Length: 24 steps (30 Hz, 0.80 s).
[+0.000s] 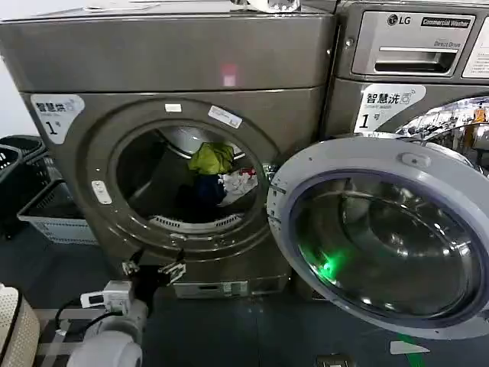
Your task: Grasp the clothes from the dryer.
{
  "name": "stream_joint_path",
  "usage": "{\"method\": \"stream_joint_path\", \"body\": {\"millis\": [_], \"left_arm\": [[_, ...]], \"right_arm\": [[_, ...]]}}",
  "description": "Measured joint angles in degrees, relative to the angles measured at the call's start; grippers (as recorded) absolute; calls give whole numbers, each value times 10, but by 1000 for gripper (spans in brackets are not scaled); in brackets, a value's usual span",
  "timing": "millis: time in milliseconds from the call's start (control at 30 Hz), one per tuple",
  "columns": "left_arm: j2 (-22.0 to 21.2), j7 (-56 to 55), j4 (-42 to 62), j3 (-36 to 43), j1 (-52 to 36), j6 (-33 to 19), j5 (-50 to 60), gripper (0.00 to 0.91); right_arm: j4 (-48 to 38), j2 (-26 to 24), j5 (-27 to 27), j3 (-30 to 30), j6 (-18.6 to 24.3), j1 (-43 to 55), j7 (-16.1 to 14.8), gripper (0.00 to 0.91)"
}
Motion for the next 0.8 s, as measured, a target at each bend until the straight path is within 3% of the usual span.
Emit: {"method": "stream_joint_path", "body": {"millis": [800], "left_arm": [[2, -2, 3, 5, -7, 0, -1, 907]], "right_arm": [[1, -6, 2, 3, -2, -2, 0, 907]]}}
